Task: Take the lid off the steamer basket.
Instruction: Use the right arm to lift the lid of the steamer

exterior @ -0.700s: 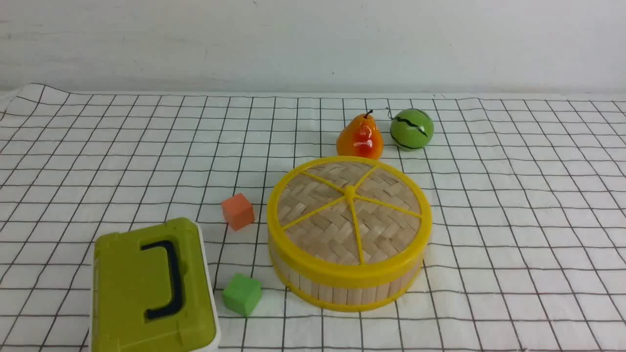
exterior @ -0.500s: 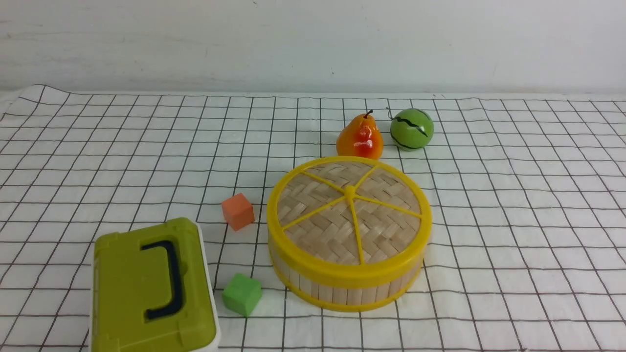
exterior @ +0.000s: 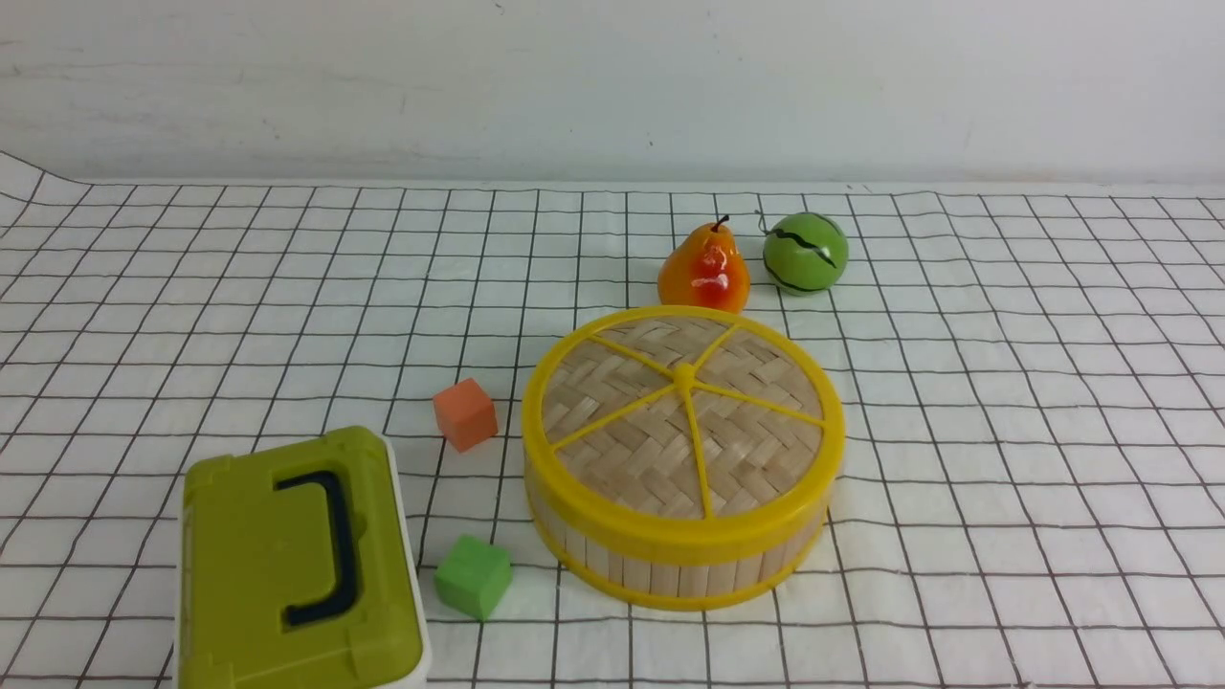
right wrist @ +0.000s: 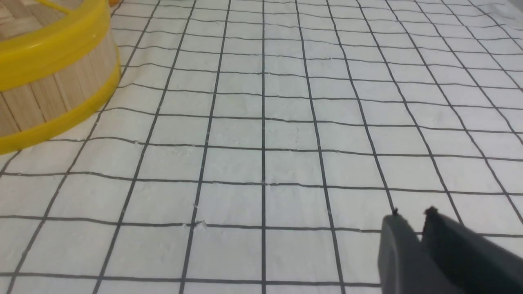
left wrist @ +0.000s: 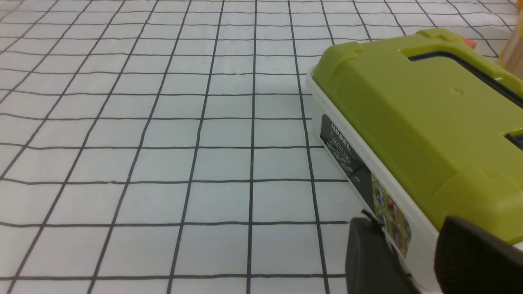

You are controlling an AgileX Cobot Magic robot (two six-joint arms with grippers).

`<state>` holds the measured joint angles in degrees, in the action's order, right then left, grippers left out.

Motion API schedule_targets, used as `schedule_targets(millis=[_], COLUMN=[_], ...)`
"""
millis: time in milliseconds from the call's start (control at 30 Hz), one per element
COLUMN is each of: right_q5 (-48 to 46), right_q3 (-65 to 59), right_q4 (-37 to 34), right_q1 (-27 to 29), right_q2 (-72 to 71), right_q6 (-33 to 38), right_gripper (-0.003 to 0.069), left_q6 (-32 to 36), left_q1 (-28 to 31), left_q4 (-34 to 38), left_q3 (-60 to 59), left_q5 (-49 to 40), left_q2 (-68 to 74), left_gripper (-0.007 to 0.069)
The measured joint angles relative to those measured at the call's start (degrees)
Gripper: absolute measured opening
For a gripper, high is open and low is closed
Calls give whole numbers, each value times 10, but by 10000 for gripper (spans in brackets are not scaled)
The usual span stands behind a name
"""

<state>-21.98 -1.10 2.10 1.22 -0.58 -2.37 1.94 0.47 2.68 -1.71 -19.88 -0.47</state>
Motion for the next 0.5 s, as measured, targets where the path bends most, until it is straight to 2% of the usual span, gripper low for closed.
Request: schedule_targets(millis=[500], right_q5=[0], right_q3=[0], right_q4=[14], right_q1=[0], right_q2=[0], right_q6=[0], right_gripper=[105], left_q6=[0], left_q1=[0], left_q4=[0], left_q3=[0], left_q5=[0], left_q2=[0], left_gripper=[239])
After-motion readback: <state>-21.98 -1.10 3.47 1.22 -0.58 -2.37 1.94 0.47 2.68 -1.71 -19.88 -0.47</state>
